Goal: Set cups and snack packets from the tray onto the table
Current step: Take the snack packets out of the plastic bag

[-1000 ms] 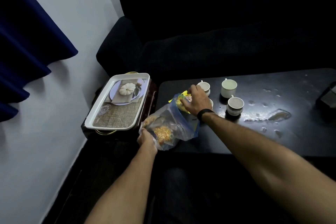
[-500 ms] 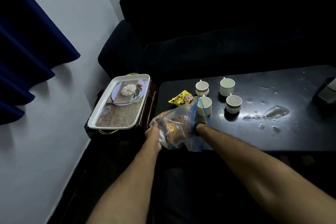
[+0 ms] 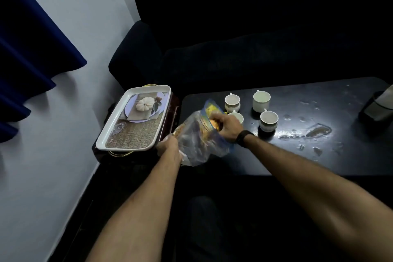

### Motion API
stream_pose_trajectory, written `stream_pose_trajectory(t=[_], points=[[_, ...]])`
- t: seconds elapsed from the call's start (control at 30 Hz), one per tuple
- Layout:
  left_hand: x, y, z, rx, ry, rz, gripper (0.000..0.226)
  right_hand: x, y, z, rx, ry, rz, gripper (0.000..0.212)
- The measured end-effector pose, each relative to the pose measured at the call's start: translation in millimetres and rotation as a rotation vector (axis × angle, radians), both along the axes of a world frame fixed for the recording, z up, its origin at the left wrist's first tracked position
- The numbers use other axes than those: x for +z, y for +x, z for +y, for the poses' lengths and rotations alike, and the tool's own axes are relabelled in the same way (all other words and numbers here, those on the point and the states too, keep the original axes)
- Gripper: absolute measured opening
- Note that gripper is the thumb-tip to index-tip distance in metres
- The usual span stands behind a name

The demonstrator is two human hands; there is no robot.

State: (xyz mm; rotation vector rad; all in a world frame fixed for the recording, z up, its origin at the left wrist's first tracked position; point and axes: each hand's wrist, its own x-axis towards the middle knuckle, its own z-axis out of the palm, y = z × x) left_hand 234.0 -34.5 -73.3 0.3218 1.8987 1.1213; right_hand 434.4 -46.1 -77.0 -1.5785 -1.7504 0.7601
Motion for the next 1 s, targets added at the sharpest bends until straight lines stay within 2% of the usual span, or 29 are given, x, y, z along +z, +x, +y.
stream_pose_trajectory(t=[0.07,0.17,0.23,0.3,0.37,0.47,0.7,0.77,0.9,0.93,1.0], points=[[4,-3,3,-0.002,0.061,0.022,0.027,18,13,-5,-0.086,0.034,0.123,0.046],[10,-8,9,0.047,0.137,0.031,0.029,29,25,-3,-0.228,0.033,0.529,0.038],[14,-15,13,0.086,0.197,0.011,0.036,33,29,-4,-0.36,0.031,0.702,0.032],[19,-25,15,0.141,0.238,-0.014,0.036,28,31,-8,-0.459,-0.003,0.658,0.032],[23,-37,18,0.168,0.276,-0.03,0.029,16,28,-14,-0.499,-0.084,0.451,0.035],[26,-52,18,0.191,0.327,-0.016,0.025,-7,11,-19,-0.403,-0.239,0.118,0.05],[25,-74,14,0.178,0.395,0.007,0.037,-30,-21,-15,-0.331,-0.395,-0.077,0.075],[26,-74,17,0.19,0.434,0.001,0.037,-24,-23,-14,-0.348,-0.278,-0.105,0.064],[26,-68,21,0.166,0.465,0.017,0.028,16,-27,-11,-0.41,0.291,0.116,0.018],[26,-64,20,0.144,0.469,0.014,0.027,30,-29,-10,-0.419,0.374,0.182,0.011],[26,-53,20,0.096,0.471,0.001,0.027,52,-35,-5,-0.354,0.368,0.219,0.015]])
